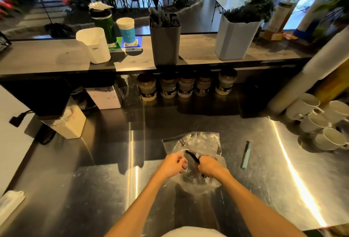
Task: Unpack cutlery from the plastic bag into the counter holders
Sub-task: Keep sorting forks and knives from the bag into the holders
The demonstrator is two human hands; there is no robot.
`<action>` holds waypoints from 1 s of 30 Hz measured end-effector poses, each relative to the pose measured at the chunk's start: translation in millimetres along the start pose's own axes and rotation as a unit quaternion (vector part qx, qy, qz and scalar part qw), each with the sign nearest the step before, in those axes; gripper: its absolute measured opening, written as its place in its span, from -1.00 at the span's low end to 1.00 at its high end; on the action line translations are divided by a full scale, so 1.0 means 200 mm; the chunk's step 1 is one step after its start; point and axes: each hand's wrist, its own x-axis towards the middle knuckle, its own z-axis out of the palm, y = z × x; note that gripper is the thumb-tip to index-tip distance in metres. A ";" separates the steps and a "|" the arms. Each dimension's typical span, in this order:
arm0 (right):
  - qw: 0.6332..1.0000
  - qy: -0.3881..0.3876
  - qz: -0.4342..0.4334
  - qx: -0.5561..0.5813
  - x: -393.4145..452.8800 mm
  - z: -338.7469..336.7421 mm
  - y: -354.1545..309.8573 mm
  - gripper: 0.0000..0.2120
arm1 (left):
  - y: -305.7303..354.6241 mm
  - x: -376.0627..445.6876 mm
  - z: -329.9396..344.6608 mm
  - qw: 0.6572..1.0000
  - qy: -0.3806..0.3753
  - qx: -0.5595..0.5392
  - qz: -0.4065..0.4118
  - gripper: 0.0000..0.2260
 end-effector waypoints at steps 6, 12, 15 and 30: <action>0.999 -0.017 -0.011 0.034 0.00 -0.04 0.09 -0.72 | 0.02 -0.01 0.02 1.000 -0.009 -0.021 -0.015 -0.78; 0.968 -0.124 -0.039 0.214 -0.11 -0.11 0.13 -0.78 | 0.06 0.03 0.00 0.994 0.001 -0.082 -0.071 -0.75; 0.936 -0.172 -0.039 0.303 -0.21 -0.16 0.13 -0.78 | 0.09 0.04 -0.01 0.987 -0.002 -0.104 -0.123 -0.60; 0.916 -0.168 -0.084 0.355 -0.40 -0.06 0.13 -0.58 | 0.13 0.07 0.17 0.849 0.001 -0.475 -0.232 -0.84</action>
